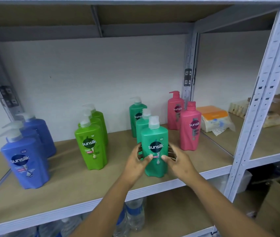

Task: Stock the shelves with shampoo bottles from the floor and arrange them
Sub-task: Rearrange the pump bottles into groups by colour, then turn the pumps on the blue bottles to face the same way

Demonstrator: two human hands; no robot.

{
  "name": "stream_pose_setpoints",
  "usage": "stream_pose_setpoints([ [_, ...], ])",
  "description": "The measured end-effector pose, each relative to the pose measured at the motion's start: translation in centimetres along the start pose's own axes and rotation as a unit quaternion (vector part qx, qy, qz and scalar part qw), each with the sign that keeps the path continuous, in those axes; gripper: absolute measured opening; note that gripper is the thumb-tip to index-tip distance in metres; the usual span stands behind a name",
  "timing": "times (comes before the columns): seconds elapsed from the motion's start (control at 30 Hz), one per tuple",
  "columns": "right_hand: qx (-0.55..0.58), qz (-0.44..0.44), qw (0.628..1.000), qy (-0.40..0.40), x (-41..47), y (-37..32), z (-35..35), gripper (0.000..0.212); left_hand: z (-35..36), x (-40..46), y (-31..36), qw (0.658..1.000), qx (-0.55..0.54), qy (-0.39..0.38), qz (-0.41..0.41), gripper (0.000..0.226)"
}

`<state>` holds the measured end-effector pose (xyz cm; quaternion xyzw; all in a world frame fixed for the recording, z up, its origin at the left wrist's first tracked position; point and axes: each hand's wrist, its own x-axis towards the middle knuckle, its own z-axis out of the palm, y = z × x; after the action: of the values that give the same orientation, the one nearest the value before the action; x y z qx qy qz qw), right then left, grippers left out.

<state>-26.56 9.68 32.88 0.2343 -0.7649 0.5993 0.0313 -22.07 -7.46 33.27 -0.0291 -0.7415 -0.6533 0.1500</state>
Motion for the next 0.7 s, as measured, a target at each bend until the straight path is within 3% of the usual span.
stream_pose_setpoints([
  [0.23,-0.026,0.008,1.000,-0.001,-0.7,-1.1,0.3,0.049,-0.1,-0.6,0.6,0.999,0.030,-0.016,0.003,0.046],
  [0.37,-0.111,-0.034,0.992,0.043,-2.7,-2.6,1.1,0.045,-1.6,-2.7,1.3,0.997,0.076,-0.017,-0.008,0.057],
  [0.5,-0.171,-0.099,0.977,0.082,-5.4,-4.8,3.5,0.043,-5.1,-6.0,1.7,0.990,0.139,0.027,0.011,0.047],
  [0.7,-0.120,-0.092,0.988,-0.023,-6.3,-9.8,10.9,0.051,-13.0,-11.6,3.7,0.980,0.170,0.091,0.038,0.030],
])
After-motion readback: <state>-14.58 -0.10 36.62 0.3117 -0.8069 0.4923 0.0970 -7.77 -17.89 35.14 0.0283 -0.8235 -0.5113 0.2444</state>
